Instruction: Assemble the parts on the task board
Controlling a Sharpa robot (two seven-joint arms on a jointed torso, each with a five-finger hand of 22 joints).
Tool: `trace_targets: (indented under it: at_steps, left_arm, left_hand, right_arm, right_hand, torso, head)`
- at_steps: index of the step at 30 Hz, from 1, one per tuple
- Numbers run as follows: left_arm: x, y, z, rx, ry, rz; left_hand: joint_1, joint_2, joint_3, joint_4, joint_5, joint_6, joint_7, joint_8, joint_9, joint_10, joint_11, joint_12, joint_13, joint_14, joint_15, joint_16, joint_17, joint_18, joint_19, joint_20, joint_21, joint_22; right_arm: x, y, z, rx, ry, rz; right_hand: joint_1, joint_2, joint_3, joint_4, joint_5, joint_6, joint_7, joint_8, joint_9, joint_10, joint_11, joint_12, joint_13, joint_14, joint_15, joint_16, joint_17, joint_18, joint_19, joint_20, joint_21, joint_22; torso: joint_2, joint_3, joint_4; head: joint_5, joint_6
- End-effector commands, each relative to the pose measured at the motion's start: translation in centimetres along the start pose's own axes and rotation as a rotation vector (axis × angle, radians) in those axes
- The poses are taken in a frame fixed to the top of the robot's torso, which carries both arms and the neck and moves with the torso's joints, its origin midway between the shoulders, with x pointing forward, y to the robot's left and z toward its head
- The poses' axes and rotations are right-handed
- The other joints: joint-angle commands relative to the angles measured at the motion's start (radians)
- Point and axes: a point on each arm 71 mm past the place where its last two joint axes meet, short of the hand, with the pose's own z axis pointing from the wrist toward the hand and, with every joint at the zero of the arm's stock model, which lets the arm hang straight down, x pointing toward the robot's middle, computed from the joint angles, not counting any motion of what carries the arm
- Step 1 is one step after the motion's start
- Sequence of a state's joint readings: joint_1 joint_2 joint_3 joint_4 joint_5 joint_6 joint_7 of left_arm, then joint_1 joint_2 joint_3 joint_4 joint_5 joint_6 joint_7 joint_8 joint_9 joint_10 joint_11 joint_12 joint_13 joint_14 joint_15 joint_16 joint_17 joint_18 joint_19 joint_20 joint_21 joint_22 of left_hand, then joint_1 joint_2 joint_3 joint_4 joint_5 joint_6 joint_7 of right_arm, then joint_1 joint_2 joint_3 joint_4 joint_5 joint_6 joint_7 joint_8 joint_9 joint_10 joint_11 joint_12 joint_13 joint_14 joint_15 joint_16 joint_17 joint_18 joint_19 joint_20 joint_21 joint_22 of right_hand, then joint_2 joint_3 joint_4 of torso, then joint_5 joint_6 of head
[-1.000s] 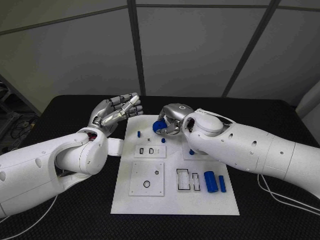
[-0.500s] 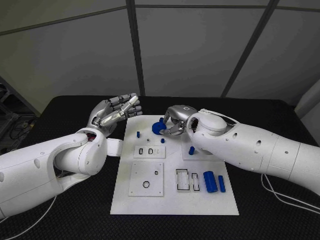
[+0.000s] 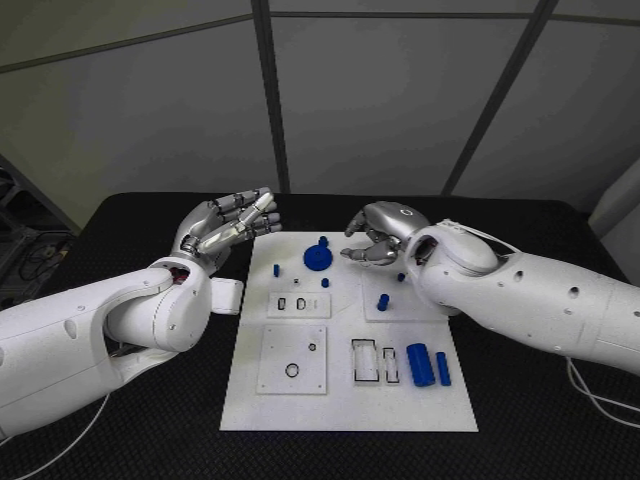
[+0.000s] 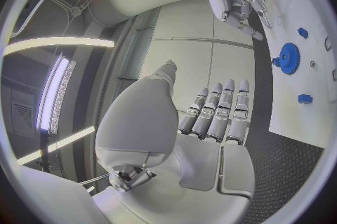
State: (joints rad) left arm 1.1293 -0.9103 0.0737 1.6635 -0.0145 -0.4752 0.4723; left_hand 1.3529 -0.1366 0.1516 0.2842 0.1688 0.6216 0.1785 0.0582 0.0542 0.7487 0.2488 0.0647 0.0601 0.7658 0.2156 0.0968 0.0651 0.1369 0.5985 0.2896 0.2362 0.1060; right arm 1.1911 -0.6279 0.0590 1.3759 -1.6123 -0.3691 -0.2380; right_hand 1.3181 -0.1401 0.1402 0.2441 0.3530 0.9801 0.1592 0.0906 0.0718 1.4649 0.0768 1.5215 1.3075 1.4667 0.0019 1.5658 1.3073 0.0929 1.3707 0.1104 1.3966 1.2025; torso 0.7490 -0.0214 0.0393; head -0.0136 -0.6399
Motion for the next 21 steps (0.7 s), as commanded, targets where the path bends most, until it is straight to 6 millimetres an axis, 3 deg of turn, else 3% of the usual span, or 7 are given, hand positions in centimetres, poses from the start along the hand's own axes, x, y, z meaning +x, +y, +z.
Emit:
trace_targets:
  at_steps: [1,5,8,11,13,16,21]
  left_arm:
    - [0.0,-0.2,0.0,0.018,0.008,0.006]
    - [-0.3,-0.3,0.0,0.02,0.004,0.008]
    - [-0.4,-0.2,0.1,0.021,0.002,0.01]
    - [-0.4,-0.2,0.1,0.022,-0.001,0.011]
    - [-0.4,-0.2,0.1,0.024,-0.003,0.012]
    - [-0.4,-0.2,0.2,0.025,-0.004,0.012]
    - [-0.4,-0.1,0.3,0.025,-0.005,0.012]
  left_hand:
    - [0.002,-0.004,0.005,0.001,-0.004,-0.008,0.108,-0.007,-0.001,-0.008,-0.001,-0.005,-0.001,-0.007,0.004,-0.007,-0.002,0.005,-0.004,0.0,0.003,-0.001]
    - [0.002,-0.008,0.003,0.002,-0.004,-0.002,0.107,-0.006,-0.001,-0.003,-0.001,-0.004,0.0,-0.005,0.004,-0.007,-0.001,0.005,-0.005,0.0,0.003,-0.002]
    - [0.002,-0.009,0.003,0.002,-0.004,0.004,0.106,-0.005,0.0,0.002,-0.001,-0.003,0.0,-0.004,0.004,-0.007,-0.001,0.005,-0.005,0.0,0.003,-0.002]
    - [0.003,-0.009,0.003,0.002,-0.004,0.008,0.106,-0.004,0.0,0.006,-0.002,-0.002,0.001,-0.003,0.003,-0.007,-0.001,0.005,-0.004,0.0,0.003,-0.002]
    - [0.003,-0.009,0.004,0.002,-0.004,0.009,0.106,-0.003,0.001,0.008,-0.002,-0.001,0.001,-0.003,0.003,-0.007,-0.001,0.005,-0.003,0.0,0.004,-0.002]
    - [0.004,-0.008,0.004,0.002,-0.004,0.01,0.106,-0.003,0.001,0.009,-0.002,-0.001,0.001,-0.002,0.003,-0.007,0.0,0.005,-0.002,0.0,0.004,-0.002]
    - [0.004,-0.008,0.004,0.002,-0.004,0.011,0.106,-0.003,0.001,0.01,-0.003,-0.001,0.001,-0.002,0.003,-0.007,0.0,0.005,-0.002,0.0,0.005,-0.002]
  right_arm:
    - [-1.4,-1.3,-1.4,-0.075,-0.076,0.167]
    - [-2.4,-4.8,-3.2,-0.045,-0.055,0.221]
    - [-3.1,-7.3,-4.6,-0.018,-0.057,0.231]
    - [-3.7,-9.2,-5.6,0.014,-0.06,0.232]
    - [-4.0,-10.5,-6.2,0.038,-0.061,0.228]
    - [-4.1,-11.5,-6.5,0.061,-0.057,0.224]
    - [-3.6,-12.8,-6.7,0.094,-0.034,0.222]
  right_hand:
    - [0.036,-0.011,0.003,-0.026,-0.014,0.022,-0.006,0.01,0.003,0.063,-0.005,0.0,0.204,0.104,-0.008,0.005,0.263,-0.016,-0.008,-0.005,-0.004,-0.011]
    - [0.073,-0.024,0.001,-0.053,-0.031,0.043,-0.013,0.014,0.003,0.055,-0.011,-0.011,0.192,0.1,-0.017,0.0,0.248,-0.013,-0.017,-0.014,-0.011,-0.023]
    - [0.087,-0.031,-0.009,-0.064,-0.017,0.04,-0.018,0.008,0.0,0.051,-0.016,-0.016,0.187,0.099,-0.019,-0.002,0.243,-0.012,-0.022,-0.016,-0.015,-0.029]
    - [0.096,-0.033,-0.016,-0.069,-0.012,0.032,-0.019,0.001,-0.003,0.048,-0.018,-0.019,0.183,0.099,-0.02,-0.003,0.242,-0.012,-0.024,-0.018,-0.017,-0.032]
    - [0.103,-0.033,-0.021,-0.073,-0.008,0.022,-0.018,-0.007,-0.005,0.047,-0.018,-0.021,0.182,0.099,-0.018,-0.002,0.242,-0.012,-0.025,-0.018,-0.018,-0.033]
    - [0.107,-0.032,-0.026,-0.075,-0.008,0.012,-0.017,-0.014,-0.006,0.046,-0.018,-0.023,0.18,0.099,-0.017,-0.002,0.243,-0.012,-0.025,-0.017,-0.019,-0.033]
    - [0.11,-0.03,-0.035,-0.076,-0.009,-0.005,-0.016,-0.023,-0.007,0.044,-0.016,-0.025,0.178,0.099,-0.015,-0.002,0.244,-0.012,-0.027,-0.015,-0.02,-0.036]
  torso:
    - [-0.002,0.0006,-0.0077]
    - [-0.003,0.003,-0.0163]
    - [-0.003,0.0044,-0.0194]
    - [-0.002,0.0064,-0.0187]
    - [-0.001,0.0057,-0.0186]
    - [-0.001,0.0079,-0.0199]
    - [-0.001,0.0042,-0.0174]
  head:
    - [-0.003,0.002]
    - [0.0,0.007]
    - [-0.01,0.01]
    - [-0.026,0.014]
    - [-0.038,0.016]
    - [-0.043,0.016]
    - [-0.057,0.006]
